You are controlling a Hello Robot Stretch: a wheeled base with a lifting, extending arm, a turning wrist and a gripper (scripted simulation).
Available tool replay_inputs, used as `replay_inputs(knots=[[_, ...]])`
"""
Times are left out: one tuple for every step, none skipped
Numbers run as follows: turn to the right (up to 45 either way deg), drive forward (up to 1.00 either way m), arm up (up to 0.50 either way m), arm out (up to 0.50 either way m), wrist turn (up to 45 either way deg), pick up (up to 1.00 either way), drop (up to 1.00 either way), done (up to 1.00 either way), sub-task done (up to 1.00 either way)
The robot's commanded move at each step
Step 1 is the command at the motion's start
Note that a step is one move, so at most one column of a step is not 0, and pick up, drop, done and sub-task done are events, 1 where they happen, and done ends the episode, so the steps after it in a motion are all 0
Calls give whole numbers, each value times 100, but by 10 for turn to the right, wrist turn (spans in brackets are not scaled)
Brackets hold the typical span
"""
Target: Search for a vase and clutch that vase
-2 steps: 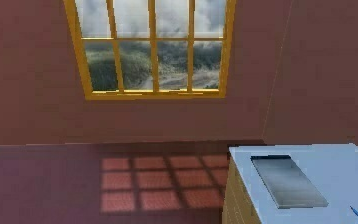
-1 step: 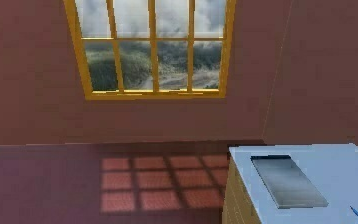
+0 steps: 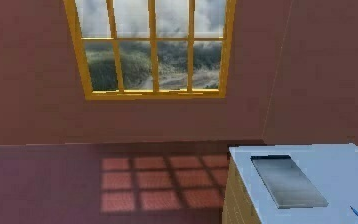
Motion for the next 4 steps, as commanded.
replay_inputs(knots=[[0,0,0,0,270,0,0,0,0],[0,0,-30,0,0,0,0,0,0],[0,0,0,0,0,100,0,0,0],[0,0,10,0,0,0,0,0,0]])
